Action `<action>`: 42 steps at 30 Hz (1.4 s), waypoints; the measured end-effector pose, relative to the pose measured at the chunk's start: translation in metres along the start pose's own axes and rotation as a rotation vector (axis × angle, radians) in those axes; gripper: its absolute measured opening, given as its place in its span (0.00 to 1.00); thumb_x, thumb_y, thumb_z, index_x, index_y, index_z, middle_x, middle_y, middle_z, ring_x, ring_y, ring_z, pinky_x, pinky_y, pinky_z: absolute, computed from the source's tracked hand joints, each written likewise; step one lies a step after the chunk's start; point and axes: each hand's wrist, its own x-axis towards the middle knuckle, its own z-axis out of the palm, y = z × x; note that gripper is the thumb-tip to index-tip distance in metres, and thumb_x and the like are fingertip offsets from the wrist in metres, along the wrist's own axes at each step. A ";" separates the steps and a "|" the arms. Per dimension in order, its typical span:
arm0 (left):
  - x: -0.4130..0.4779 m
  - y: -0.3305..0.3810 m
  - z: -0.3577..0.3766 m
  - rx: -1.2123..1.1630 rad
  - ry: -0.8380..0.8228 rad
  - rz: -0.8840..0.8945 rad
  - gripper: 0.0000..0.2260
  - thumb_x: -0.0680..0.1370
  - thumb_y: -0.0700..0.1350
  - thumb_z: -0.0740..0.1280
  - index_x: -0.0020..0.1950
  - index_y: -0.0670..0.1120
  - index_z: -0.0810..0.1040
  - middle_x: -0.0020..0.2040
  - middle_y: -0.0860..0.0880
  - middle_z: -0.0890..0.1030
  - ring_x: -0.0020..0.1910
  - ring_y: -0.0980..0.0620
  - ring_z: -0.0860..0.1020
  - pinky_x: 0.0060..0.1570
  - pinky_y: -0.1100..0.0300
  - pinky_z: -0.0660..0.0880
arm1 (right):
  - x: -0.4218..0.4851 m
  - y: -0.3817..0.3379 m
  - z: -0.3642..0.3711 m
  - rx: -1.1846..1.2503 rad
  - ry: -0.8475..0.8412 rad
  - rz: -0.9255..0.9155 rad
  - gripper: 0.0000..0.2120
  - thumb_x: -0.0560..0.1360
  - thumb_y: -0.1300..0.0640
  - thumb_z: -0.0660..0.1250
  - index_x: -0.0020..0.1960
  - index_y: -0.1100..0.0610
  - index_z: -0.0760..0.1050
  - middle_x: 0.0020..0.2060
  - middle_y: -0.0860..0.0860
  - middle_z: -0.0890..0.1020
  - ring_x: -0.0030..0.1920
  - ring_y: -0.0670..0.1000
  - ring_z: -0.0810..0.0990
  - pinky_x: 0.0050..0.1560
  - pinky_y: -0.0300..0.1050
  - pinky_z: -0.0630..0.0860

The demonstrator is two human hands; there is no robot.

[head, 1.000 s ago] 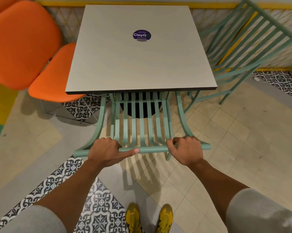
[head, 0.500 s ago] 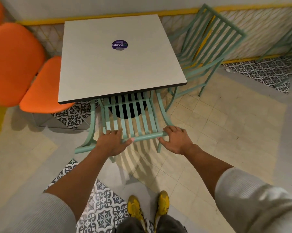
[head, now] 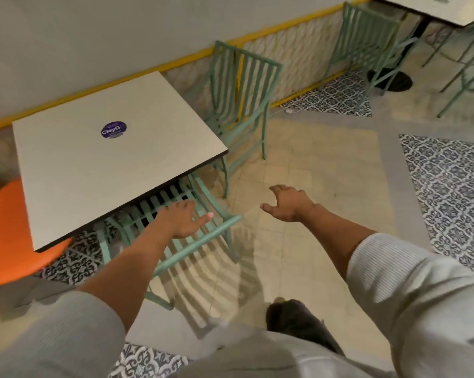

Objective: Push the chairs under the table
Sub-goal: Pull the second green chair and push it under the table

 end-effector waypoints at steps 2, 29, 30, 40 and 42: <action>0.021 0.027 -0.020 0.033 0.016 0.026 0.47 0.81 0.78 0.43 0.90 0.48 0.49 0.90 0.44 0.54 0.88 0.41 0.55 0.84 0.35 0.55 | 0.013 0.024 -0.011 0.013 0.016 0.010 0.42 0.82 0.30 0.57 0.85 0.55 0.58 0.82 0.57 0.65 0.79 0.61 0.67 0.77 0.62 0.65; 0.344 0.255 -0.243 -0.161 0.187 -0.147 0.42 0.84 0.73 0.51 0.88 0.44 0.58 0.87 0.42 0.62 0.85 0.40 0.63 0.82 0.41 0.63 | 0.326 0.325 -0.235 -0.187 0.034 -0.197 0.39 0.82 0.33 0.62 0.83 0.56 0.63 0.83 0.54 0.65 0.80 0.59 0.66 0.75 0.63 0.66; 0.360 0.257 -0.252 -0.166 0.191 -0.151 0.41 0.85 0.72 0.52 0.88 0.43 0.59 0.87 0.42 0.63 0.85 0.40 0.63 0.81 0.41 0.63 | 0.346 0.327 -0.242 -0.196 0.033 -0.212 0.39 0.82 0.33 0.62 0.83 0.56 0.63 0.83 0.54 0.65 0.80 0.59 0.66 0.76 0.63 0.66; 0.514 0.213 -0.351 -0.234 0.135 -0.250 0.42 0.85 0.72 0.50 0.89 0.43 0.56 0.88 0.41 0.59 0.86 0.39 0.62 0.83 0.40 0.62 | 0.561 0.315 -0.325 -0.276 -0.028 -0.306 0.40 0.82 0.33 0.62 0.84 0.55 0.61 0.84 0.54 0.63 0.81 0.60 0.64 0.77 0.64 0.64; 0.539 0.201 -0.367 -0.256 0.137 -0.292 0.42 0.85 0.72 0.51 0.88 0.43 0.56 0.88 0.41 0.59 0.86 0.39 0.62 0.82 0.40 0.63 | 0.605 0.304 -0.344 -0.284 -0.009 -0.334 0.39 0.82 0.34 0.63 0.83 0.56 0.62 0.82 0.55 0.65 0.80 0.60 0.65 0.77 0.65 0.65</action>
